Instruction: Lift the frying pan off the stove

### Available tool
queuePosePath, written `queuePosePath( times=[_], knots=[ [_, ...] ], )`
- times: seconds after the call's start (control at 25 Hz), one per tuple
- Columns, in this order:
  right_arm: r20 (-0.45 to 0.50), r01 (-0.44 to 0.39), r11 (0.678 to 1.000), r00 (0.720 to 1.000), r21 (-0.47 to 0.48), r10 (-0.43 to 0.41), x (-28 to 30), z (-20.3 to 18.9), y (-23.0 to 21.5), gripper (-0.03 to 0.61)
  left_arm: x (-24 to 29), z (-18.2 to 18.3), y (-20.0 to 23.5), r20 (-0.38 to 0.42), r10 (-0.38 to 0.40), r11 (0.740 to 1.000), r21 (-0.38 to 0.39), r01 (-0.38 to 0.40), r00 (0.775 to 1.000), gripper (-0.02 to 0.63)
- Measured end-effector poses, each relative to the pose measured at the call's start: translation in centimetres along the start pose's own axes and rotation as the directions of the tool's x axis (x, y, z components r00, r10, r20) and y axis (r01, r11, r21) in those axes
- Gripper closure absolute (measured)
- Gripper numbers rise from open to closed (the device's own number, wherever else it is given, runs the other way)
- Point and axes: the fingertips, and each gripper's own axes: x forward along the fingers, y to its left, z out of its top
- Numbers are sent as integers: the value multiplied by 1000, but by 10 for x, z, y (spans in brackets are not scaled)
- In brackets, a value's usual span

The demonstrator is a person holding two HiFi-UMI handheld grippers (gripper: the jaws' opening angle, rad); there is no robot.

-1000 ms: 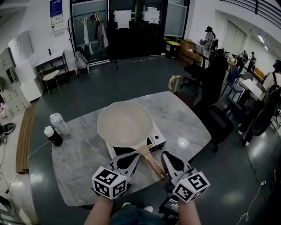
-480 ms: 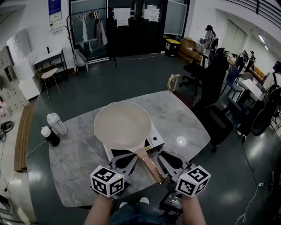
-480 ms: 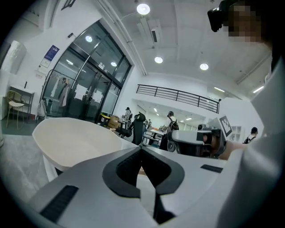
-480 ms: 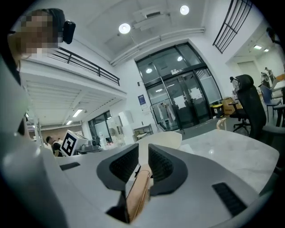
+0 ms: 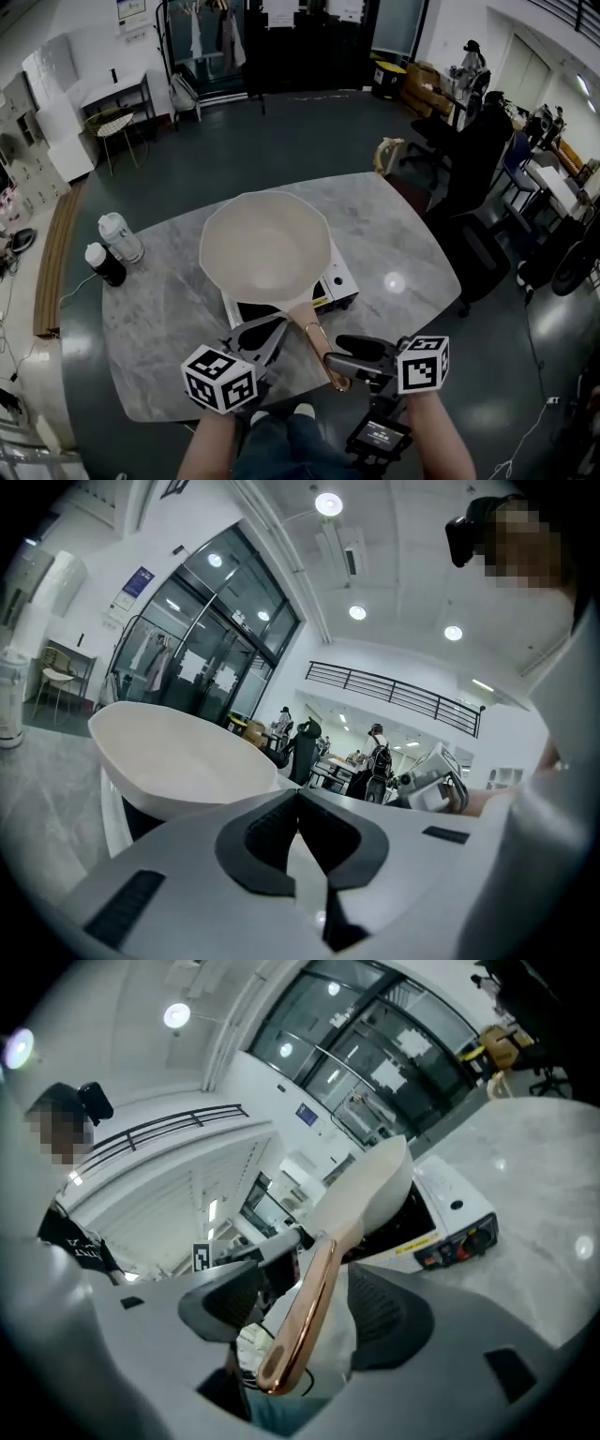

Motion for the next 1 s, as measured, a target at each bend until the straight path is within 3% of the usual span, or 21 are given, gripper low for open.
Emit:
queuePosePath(
  times=[0.24, 0.44, 0.52, 0.64, 0.72, 0.8, 0.92, 1.0],
  knots=[
    [-118, -135, 966, 979, 223, 164, 15, -27, 5, 279, -2, -7, 7, -8, 20, 999, -35, -20, 1000, 601],
    [-228, -202, 918, 930, 340, 289, 27, -50, 20, 284, -7, -15, 7, -35, 25, 999, -35, -26, 999, 601],
    [-235, -186, 906, 928, 379, 289, 29, -52, 18, 472, -9, -14, 8, -36, 26, 999, -31, -27, 999, 601],
    [-218, -188, 881, 927, 435, 306, 31, -51, 17, 491, -8, -16, 10, -47, 19, 999, -42, -21, 999, 601],
    [-221, -188, 883, 926, 430, 305, 31, -51, 17, 492, -6, -23, 11, -68, 3, 994, -104, -11, 998, 600],
    [-226, -189, 887, 926, 421, 304, 32, -51, 17, 492, -4, -31, 12, -77, -33, 976, -219, 15, 996, 590],
    [-229, -185, 890, 926, 416, 300, 33, -51, 17, 492, -2, -38, 15, -44, -86, 917, -394, 62, 995, 443],
    [-230, -184, 893, 927, 412, 297, 33, -51, 17, 492, 1, -38, 19, 6, -90, 873, -481, 82, 996, 423]
  ],
)
